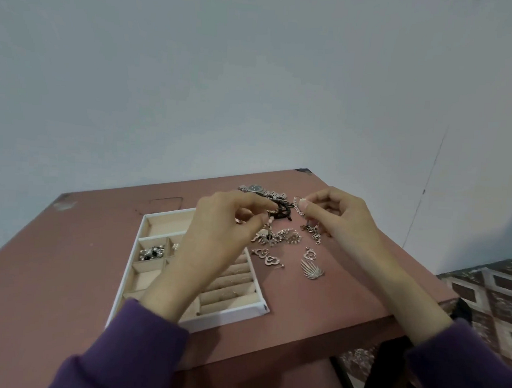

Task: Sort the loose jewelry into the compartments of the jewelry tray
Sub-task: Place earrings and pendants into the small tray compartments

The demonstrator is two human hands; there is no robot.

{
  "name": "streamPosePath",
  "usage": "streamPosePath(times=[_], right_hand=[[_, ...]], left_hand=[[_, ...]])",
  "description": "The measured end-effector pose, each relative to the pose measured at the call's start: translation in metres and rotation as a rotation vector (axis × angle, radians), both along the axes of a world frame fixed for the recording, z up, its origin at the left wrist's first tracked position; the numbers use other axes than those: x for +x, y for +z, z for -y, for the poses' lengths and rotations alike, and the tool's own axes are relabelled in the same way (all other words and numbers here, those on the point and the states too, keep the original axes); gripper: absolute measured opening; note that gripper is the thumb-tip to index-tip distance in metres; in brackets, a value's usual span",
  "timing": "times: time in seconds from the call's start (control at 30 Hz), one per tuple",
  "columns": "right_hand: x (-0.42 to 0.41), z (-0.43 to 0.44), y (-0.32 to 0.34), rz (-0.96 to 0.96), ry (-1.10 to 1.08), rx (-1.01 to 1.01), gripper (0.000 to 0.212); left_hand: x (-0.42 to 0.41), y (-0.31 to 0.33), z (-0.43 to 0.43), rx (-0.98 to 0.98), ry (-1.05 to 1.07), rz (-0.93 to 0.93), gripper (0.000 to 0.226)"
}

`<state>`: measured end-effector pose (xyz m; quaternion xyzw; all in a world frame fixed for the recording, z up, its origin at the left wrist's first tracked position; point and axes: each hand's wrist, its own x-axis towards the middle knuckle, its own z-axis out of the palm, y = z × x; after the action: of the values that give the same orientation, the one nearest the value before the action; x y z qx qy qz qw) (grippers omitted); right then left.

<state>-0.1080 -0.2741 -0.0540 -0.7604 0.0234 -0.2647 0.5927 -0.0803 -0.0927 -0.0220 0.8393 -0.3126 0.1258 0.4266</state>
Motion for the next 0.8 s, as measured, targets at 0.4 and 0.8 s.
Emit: streamPosePath(times=[0.4, 0.8], right_hand=[[0.035, -0.091, 0.027, 0.007, 0.252, -0.049, 0.010], [0.064, -0.128, 0.009, -0.027, 0.217, -0.506, 0.014]], left_hand=[[0.018, 0.024, -0.087, -0.220, 0.171, -0.080, 0.016], [0.045, -0.016, -0.125, -0.193, 0.244, -0.169, 0.018]])
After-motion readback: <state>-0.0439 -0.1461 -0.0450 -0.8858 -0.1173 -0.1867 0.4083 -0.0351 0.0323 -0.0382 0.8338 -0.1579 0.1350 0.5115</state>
